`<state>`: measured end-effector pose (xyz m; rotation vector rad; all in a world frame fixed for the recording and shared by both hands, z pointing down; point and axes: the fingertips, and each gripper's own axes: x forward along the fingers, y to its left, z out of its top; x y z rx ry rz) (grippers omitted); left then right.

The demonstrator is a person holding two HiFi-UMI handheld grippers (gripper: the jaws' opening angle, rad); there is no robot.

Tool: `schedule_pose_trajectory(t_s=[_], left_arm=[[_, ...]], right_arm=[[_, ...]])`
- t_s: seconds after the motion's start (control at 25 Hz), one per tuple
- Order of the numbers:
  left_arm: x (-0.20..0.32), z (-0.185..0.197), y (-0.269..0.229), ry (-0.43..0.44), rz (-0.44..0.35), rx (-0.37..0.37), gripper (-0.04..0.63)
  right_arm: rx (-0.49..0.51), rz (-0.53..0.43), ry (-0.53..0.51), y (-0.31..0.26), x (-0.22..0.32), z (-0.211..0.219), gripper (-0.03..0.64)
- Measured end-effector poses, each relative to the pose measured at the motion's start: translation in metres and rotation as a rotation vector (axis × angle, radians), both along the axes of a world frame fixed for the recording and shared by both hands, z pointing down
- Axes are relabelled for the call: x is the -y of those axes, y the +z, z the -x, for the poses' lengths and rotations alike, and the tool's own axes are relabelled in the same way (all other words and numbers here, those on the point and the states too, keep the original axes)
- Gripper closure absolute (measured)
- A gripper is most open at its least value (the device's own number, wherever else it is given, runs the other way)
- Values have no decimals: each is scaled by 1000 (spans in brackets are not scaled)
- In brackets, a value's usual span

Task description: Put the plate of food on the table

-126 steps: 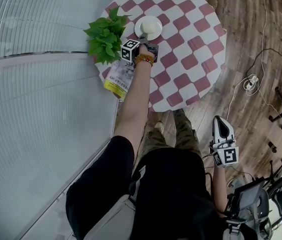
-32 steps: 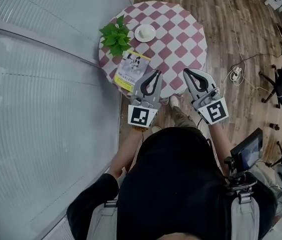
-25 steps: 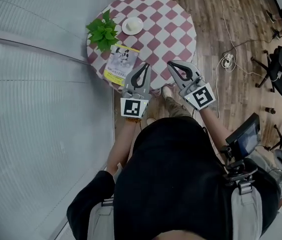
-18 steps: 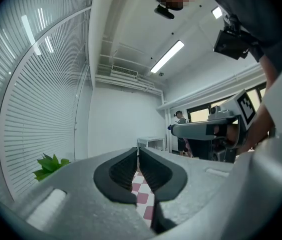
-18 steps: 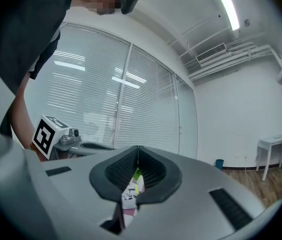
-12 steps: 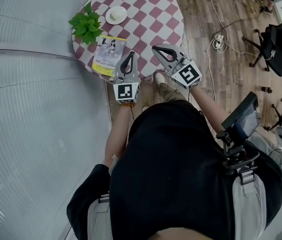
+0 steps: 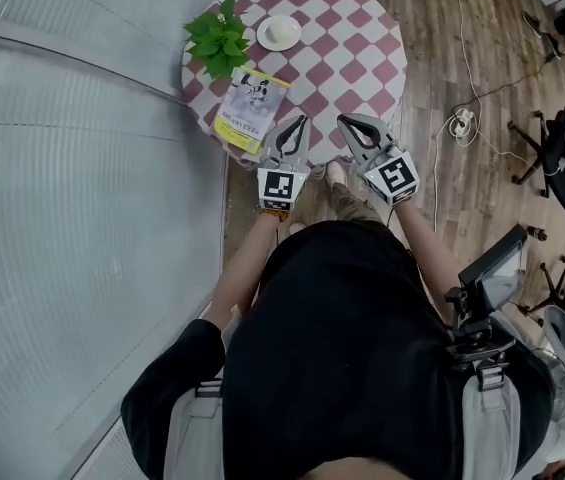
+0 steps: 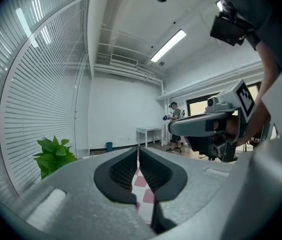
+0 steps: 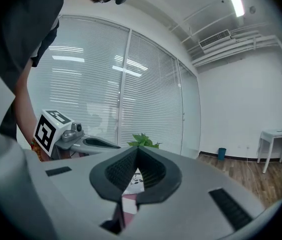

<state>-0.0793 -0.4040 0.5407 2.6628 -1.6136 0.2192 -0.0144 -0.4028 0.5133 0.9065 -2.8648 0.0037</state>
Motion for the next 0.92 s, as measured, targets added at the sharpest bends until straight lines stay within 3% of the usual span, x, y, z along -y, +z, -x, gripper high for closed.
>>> schedule_pose_trajectory(t_s=[0.92], left_arm=[[-4, 13, 14, 7, 35, -9, 577]], right_arm=[[-24, 24, -14, 12, 2, 25, 606]])
